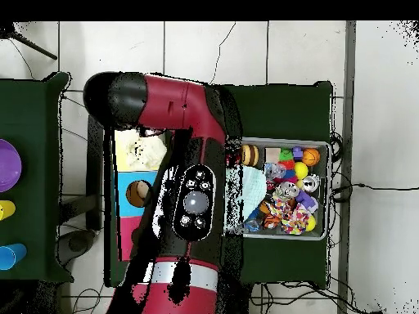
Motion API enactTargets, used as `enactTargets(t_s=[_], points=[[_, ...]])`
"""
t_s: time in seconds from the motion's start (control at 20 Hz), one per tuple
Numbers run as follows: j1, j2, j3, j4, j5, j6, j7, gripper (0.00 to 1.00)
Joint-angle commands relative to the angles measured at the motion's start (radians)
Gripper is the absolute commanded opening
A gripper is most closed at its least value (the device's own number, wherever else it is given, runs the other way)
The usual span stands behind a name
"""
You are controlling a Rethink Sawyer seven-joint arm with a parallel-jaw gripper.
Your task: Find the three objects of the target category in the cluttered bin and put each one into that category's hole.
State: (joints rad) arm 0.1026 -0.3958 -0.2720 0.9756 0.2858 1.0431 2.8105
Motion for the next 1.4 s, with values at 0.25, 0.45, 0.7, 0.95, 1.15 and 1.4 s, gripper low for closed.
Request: enactTargets(t_s=[0.25, 0.45, 0.7, 0.95, 1.15, 1.4], points=[[-0.033, 0.046, 0.079, 0.063, -0.042, 0.001, -0.004, 0.00], [-0.014, 0.038, 0.083, 0.110, -0.028, -0.038, 0.032, 0.00], [0.012, 0.036, 0.074, 0.139, -0.031, -0.067, 0.059, 0.00], [0.039, 0.044, 0.068, 0.169, -0.036, -0.124, 0.077, 0.00], [0.028, 0.051, 0.071, 0.191, -0.042, -0.171, 0.054, 0.00], [0.020, 0.039, 0.062, 0.235, -0.032, -0.233, 0.073, 0.00]])
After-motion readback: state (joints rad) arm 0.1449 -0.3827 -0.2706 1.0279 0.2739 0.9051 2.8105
